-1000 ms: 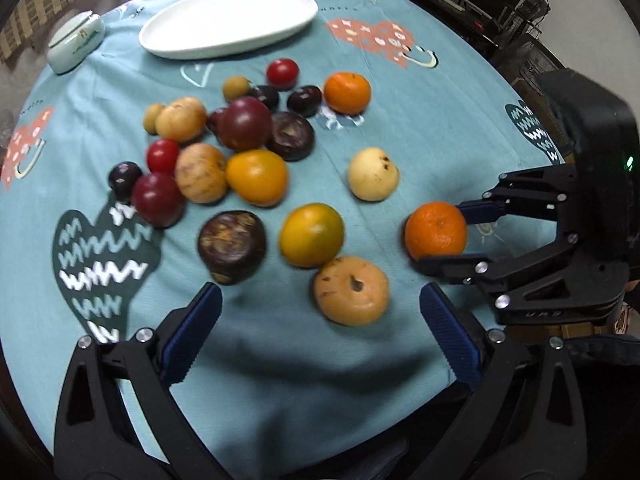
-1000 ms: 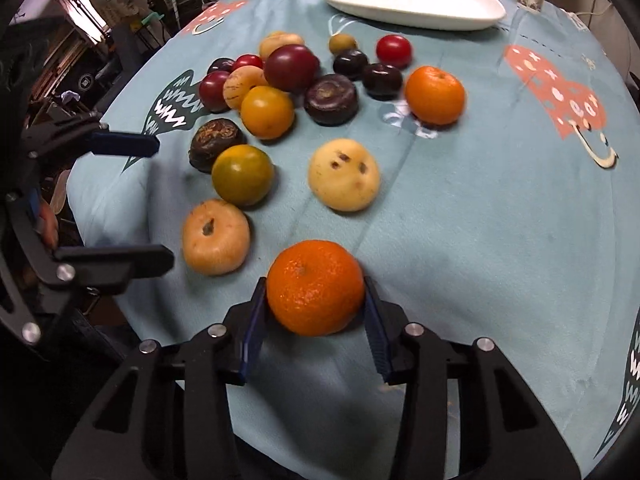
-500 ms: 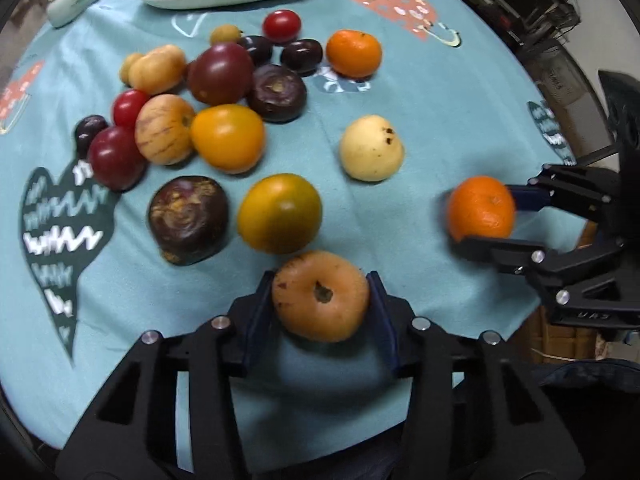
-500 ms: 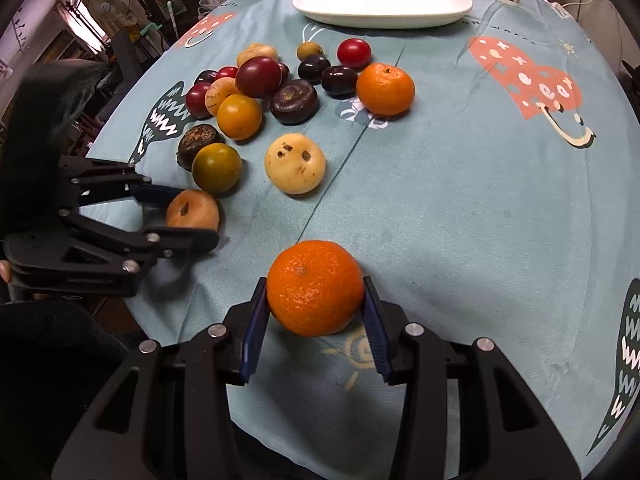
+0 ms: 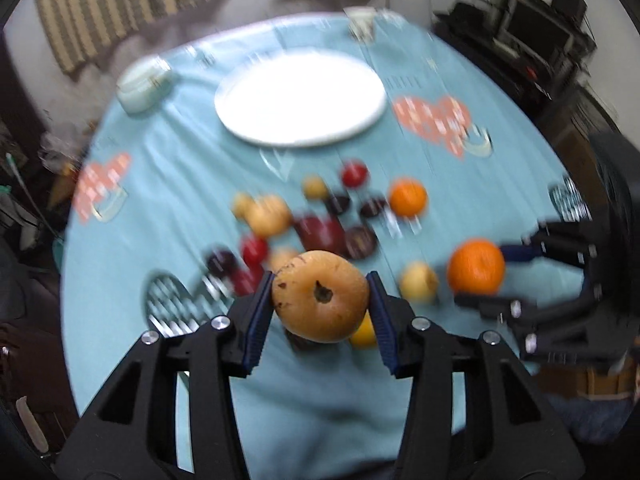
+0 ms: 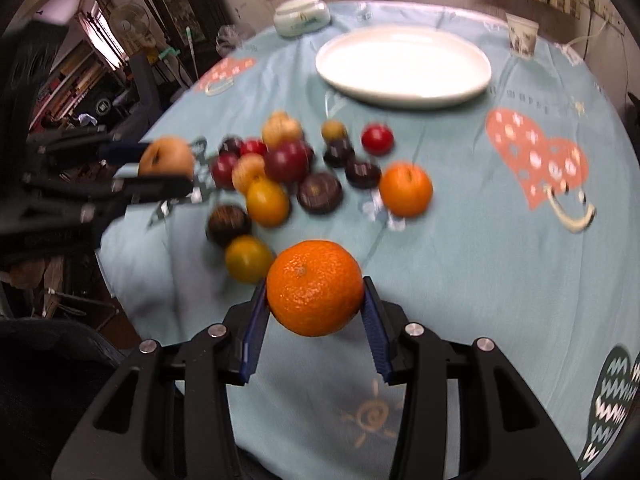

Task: Organize fruits
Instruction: 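Carry both fruits to the white plate and open both grippers to release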

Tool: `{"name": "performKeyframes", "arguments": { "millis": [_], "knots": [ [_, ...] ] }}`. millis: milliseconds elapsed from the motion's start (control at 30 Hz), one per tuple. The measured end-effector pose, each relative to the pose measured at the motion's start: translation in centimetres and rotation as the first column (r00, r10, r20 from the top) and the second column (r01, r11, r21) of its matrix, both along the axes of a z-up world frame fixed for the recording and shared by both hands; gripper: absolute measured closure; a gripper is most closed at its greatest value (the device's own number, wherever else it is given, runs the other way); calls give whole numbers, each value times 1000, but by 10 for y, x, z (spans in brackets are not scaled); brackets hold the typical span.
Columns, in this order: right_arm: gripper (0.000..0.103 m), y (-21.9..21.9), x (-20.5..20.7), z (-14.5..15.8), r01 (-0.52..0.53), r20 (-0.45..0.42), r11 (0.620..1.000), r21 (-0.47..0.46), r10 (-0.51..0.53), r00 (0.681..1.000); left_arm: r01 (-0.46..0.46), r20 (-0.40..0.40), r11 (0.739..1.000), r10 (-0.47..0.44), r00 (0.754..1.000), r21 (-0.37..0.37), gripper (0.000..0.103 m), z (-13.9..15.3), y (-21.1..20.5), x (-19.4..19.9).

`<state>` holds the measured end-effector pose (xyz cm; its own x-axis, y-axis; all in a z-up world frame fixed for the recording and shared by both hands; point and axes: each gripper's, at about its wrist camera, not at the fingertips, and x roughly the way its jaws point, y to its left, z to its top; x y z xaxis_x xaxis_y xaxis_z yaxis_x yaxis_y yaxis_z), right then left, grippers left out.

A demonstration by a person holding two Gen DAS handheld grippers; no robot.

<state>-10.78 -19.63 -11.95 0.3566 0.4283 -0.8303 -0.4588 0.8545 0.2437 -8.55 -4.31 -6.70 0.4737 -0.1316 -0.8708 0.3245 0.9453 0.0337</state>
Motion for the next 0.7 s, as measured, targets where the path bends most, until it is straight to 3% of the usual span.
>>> {"name": "performKeyframes", "arguments": {
  "millis": [200, 333, 467, 700],
  "knots": [
    [58, 4, 34, 39, 49, 92, 998, 26, -51, 994, -54, 102, 999, 54, 993, -9, 57, 33, 4, 50],
    [58, 4, 73, 61, 112, 167, 993, 43, -118, 979, -48, 124, 999, 49, 991, -11, 57, 33, -2, 90],
    [58, 2, 119, 64, 182, 204, 983, 25, -183, 962, -62, 98, 998, 64, 993, -18, 56, 16, -8, 142],
    [58, -6, 218, 25, 280, 125, 959, -35, -274, 954, -120, -10, 992, 121, 993, 48, 56, -50, -19, 229]
  ]
}}
